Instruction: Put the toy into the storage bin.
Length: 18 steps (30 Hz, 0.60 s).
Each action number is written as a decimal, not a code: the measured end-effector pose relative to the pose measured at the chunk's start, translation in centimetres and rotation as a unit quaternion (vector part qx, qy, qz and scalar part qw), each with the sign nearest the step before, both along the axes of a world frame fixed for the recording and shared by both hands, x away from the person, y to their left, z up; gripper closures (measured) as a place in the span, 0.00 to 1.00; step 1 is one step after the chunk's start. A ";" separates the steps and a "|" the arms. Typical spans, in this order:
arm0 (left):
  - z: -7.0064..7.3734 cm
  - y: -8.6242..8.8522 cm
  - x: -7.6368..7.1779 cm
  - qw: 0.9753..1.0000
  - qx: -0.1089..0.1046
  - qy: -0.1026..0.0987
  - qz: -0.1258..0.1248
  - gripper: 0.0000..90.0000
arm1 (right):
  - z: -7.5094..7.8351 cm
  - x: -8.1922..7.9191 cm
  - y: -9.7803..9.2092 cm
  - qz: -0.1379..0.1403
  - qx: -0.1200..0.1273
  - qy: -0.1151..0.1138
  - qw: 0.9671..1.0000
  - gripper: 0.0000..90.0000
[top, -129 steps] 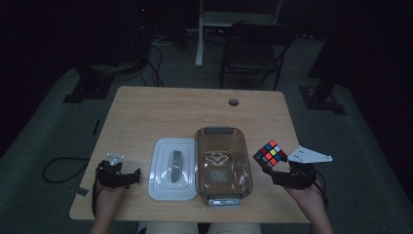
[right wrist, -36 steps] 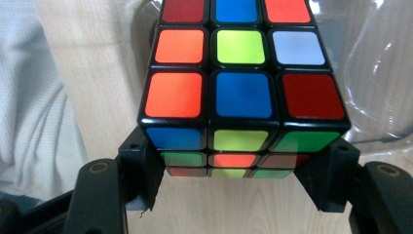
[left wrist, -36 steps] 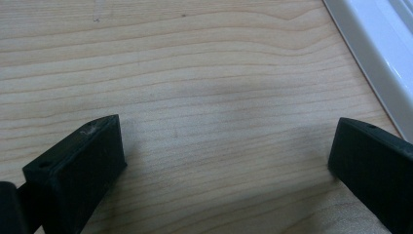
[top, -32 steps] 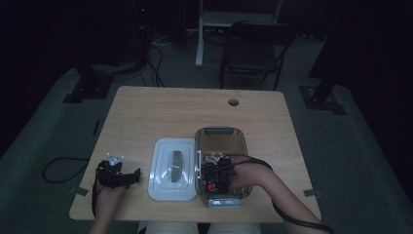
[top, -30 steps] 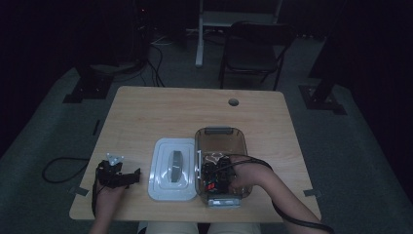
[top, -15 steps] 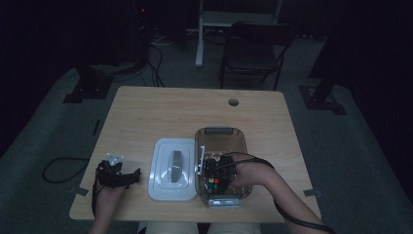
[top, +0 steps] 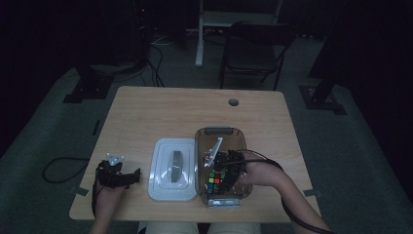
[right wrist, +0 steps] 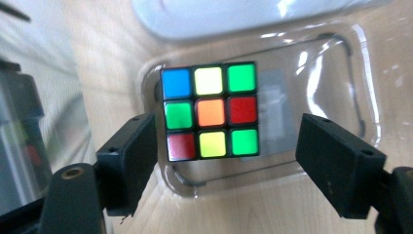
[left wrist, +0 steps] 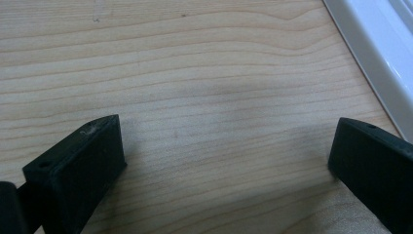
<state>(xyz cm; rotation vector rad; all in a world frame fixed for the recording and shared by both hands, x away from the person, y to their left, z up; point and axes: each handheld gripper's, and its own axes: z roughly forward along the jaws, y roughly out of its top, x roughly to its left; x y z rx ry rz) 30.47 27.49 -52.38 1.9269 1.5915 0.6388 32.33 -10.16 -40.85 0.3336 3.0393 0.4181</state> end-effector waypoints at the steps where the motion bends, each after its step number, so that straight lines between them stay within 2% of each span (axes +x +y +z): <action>1: 0.0 0.0 0.0 1.000 0.000 0.000 0.000 0.01 | 0.1 0.0 -0.3 -0.007 0.013 -0.003 1.000 0.24; 6: 0.0 0.0 0.0 1.000 0.000 0.000 0.000 0.01 | 0.7 -0.3 -2.0 -0.036 0.080 -0.022 0.996 0.20; 9: 0.0 0.0 0.0 1.000 0.000 -0.001 0.000 0.01 | 1.1 -0.7 -3.3 -0.060 0.129 -0.042 0.989 0.17; 12: 0.0 0.0 0.0 1.000 0.000 -0.001 0.000 0.01 | 1.3 -1.0 -4.5 -0.075 0.168 -0.043 0.982 0.13; 13: 0.0 0.0 0.0 1.000 0.000 -0.001 0.000 0.01 | 1.4 -1.1 -4.9 -0.078 0.178 -0.050 0.980 0.13; 14: 0.0 0.0 0.0 1.000 0.000 -0.001 0.000 0.01 | 1.4 -1.1 -4.9 -0.078 0.178 -0.050 0.980 0.13; 15: 0.0 0.0 0.0 1.000 0.000 -0.001 0.000 0.01 | 1.4 -1.2 -5.8 -0.098 0.197 -0.057 0.974 0.13; 16: 0.0 0.0 0.0 1.000 0.000 -0.001 0.000 0.01 | 1.4 -1.2 -5.8 -0.098 0.197 -0.057 0.974 0.13; 17: 0.0 0.0 0.0 1.000 0.000 -0.001 0.000 0.01 | 1.4 -1.4 -6.6 -0.111 0.220 -0.070 0.967 0.13; 18: 0.0 0.0 0.0 1.000 0.000 -0.001 0.000 0.01 | 1.4 -1.5 -7.0 -0.117 0.229 -0.070 0.964 0.13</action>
